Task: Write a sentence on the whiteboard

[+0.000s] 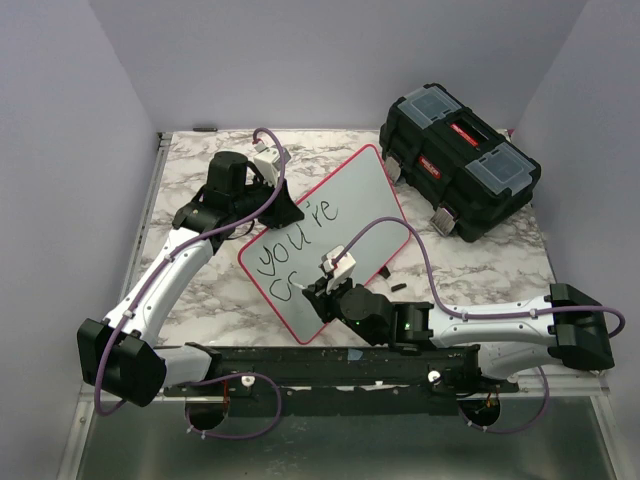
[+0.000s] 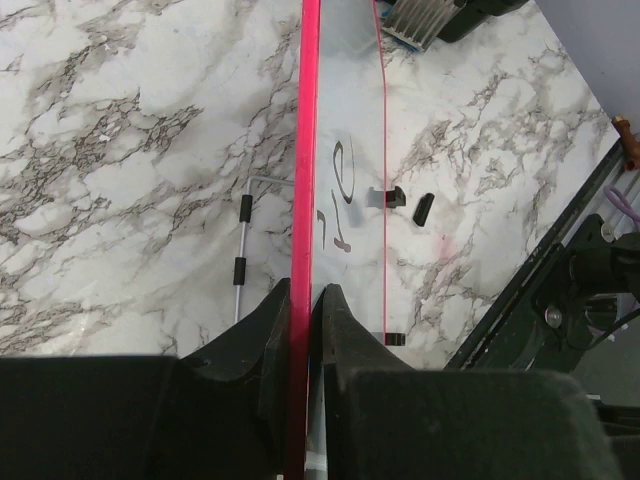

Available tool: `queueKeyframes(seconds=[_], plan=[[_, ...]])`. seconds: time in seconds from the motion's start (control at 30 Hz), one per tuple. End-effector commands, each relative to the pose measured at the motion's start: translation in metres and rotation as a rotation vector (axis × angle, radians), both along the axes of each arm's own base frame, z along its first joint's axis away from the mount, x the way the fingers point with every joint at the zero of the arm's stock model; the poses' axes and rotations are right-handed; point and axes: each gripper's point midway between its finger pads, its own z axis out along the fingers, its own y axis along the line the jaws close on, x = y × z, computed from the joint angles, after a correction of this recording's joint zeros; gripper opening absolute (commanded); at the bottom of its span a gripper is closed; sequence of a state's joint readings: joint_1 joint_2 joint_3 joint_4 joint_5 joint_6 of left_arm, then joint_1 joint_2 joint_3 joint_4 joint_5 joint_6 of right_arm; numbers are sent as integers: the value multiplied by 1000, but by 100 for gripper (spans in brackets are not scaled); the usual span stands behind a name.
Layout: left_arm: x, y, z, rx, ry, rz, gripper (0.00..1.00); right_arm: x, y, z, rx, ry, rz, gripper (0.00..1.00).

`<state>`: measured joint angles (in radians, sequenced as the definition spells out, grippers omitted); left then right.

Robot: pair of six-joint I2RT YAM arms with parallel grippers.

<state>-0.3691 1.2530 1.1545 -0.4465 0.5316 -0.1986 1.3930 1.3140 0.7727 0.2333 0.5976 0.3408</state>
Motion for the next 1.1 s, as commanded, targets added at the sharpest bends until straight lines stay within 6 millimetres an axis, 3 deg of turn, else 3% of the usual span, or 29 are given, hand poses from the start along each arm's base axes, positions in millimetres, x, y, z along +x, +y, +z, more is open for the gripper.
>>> queueKeyframes(seconds=[0.0,0.83,1.07], plan=[[-9,9,-30,127,14,-16,0,11,-14,-10,-56,-8,-76,1],[-10,9,-28,126,9,-19,0,25,-1,16,-39,-73,-128,1],[-10,9,-28,126,9,-20,0,20,-3,2,-54,-47,-110,1]])
